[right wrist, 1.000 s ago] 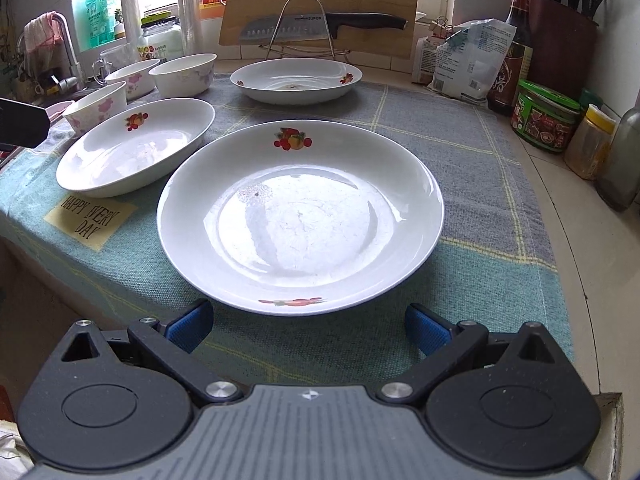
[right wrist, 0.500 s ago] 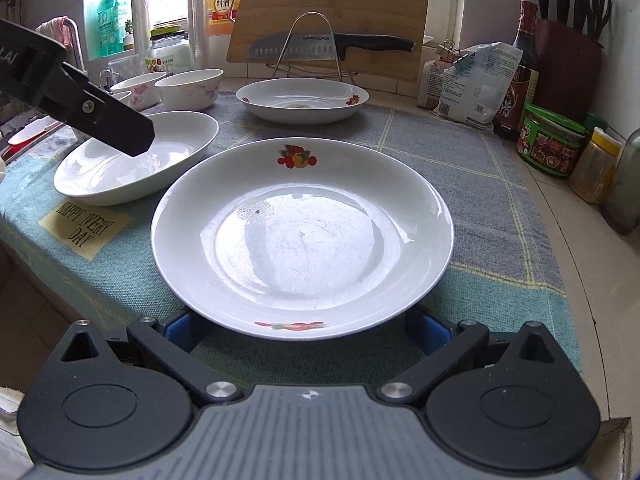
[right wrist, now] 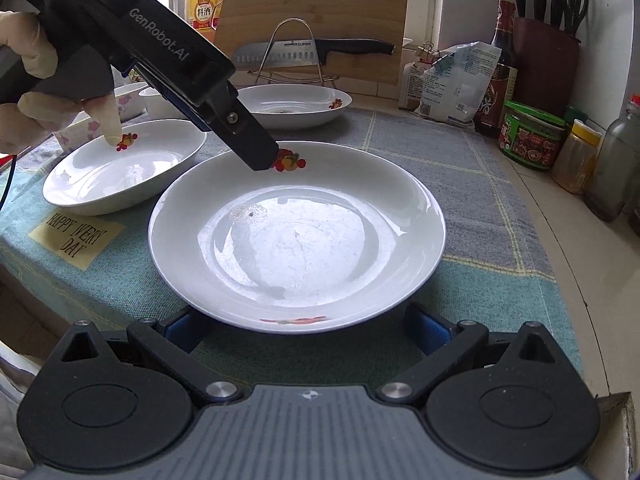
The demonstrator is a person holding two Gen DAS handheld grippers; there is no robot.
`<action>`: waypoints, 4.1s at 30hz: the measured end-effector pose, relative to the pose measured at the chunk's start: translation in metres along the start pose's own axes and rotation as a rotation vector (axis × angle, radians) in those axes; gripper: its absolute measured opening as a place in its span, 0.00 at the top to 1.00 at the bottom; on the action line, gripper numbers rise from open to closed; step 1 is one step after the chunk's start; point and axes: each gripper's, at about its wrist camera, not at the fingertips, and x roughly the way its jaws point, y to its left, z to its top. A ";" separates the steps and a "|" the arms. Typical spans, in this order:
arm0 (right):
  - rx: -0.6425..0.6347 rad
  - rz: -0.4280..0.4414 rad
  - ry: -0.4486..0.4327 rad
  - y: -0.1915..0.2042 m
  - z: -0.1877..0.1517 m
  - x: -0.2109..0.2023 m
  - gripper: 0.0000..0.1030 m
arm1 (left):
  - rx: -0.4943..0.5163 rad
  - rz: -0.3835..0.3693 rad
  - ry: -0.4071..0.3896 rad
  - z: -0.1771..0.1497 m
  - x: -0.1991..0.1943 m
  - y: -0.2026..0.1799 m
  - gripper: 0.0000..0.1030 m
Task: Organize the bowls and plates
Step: 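Lift the white plate with the left tool and carry it toward the green jar, then lower the plate onto the towel near the jars and open the left tool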
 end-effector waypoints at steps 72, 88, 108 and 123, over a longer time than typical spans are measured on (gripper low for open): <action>-0.065 0.020 0.081 -0.011 0.036 0.004 0.00 | 0.168 -0.254 0.220 0.072 0.048 0.019 0.23; -0.108 0.009 0.076 -0.050 0.061 0.025 0.00 | 0.157 -0.239 0.173 0.119 0.070 0.023 0.23; -0.112 0.000 0.088 -0.105 0.081 0.062 0.00 | 0.166 -0.219 0.138 0.157 0.116 0.024 0.23; -0.099 -0.004 0.111 -0.123 0.085 0.084 0.00 | 0.159 -0.210 0.135 0.165 0.139 0.030 0.23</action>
